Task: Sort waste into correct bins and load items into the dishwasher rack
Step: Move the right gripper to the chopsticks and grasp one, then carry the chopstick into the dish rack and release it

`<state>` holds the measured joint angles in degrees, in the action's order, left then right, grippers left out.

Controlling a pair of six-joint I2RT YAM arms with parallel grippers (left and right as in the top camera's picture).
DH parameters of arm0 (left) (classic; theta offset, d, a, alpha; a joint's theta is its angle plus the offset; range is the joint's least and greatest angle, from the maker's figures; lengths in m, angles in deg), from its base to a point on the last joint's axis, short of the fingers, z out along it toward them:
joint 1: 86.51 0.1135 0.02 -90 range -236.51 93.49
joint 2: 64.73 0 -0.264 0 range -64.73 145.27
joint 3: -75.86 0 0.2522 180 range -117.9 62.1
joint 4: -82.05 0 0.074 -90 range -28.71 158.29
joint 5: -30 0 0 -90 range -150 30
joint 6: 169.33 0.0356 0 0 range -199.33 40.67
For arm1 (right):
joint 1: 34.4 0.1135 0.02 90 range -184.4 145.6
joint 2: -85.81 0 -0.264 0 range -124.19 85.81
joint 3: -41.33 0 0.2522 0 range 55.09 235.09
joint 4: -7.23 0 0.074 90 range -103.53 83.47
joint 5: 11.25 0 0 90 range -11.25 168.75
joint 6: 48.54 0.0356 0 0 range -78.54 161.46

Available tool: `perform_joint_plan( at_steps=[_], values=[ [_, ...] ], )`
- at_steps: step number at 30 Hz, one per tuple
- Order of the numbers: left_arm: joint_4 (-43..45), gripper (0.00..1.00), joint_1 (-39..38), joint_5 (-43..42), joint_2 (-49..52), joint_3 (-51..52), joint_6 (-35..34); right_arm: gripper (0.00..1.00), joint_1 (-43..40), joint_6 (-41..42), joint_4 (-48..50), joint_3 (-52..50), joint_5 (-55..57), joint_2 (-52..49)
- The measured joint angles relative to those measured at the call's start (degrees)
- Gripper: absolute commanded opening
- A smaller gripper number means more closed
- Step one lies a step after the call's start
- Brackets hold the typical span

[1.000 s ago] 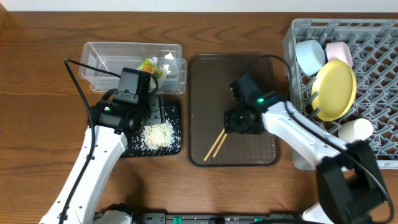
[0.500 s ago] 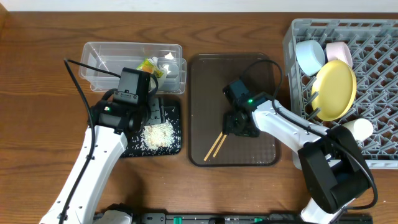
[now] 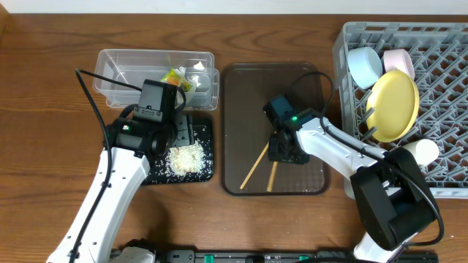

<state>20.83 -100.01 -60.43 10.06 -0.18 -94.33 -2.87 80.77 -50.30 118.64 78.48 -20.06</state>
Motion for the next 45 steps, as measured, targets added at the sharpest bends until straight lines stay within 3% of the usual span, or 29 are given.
perform_joint_plan(
  at_steps=[10,19,33,37,38,39,40,45],
  values=[
    [0.0,0.7,0.0,0.0,0.02,0.0,0.0,0.02,-0.07,1.07,-0.28,0.0,0.52,0.0],
    [0.0,0.7,0.0,0.0,0.0,0.0,0.0,0.01,-4.74,-4.87,-4.42,1.03,0.57,1.33],
    [-0.04,0.7,0.0,0.02,0.02,0.0,0.0,0.01,-27.26,-28.83,-14.62,11.56,1.33,18.03],
    [-0.02,0.7,0.0,0.0,0.0,0.0,0.0,0.03,-32.17,-32.0,-15.61,11.37,1.62,16.41],
    [-0.04,0.7,0.0,0.02,0.02,0.02,0.0,0.15,-32.92,-32.37,-15.65,11.28,1.66,15.98],
    [-0.04,0.7,0.0,0.0,0.0,0.0,0.0,0.36,-33.48,-32.85,-15.76,11.21,1.77,15.3],
    [-0.04,0.7,0.0,0.0,0.0,0.0,0.0,0.41,-33.62,-32.94,-15.69,11.15,1.79,14.84],
    [-0.02,0.7,0.0,0.0,0.02,0.0,0.0,0.45,-33.77,-34.14,-14.34,10.88,0.46,13.57]
  ],
)
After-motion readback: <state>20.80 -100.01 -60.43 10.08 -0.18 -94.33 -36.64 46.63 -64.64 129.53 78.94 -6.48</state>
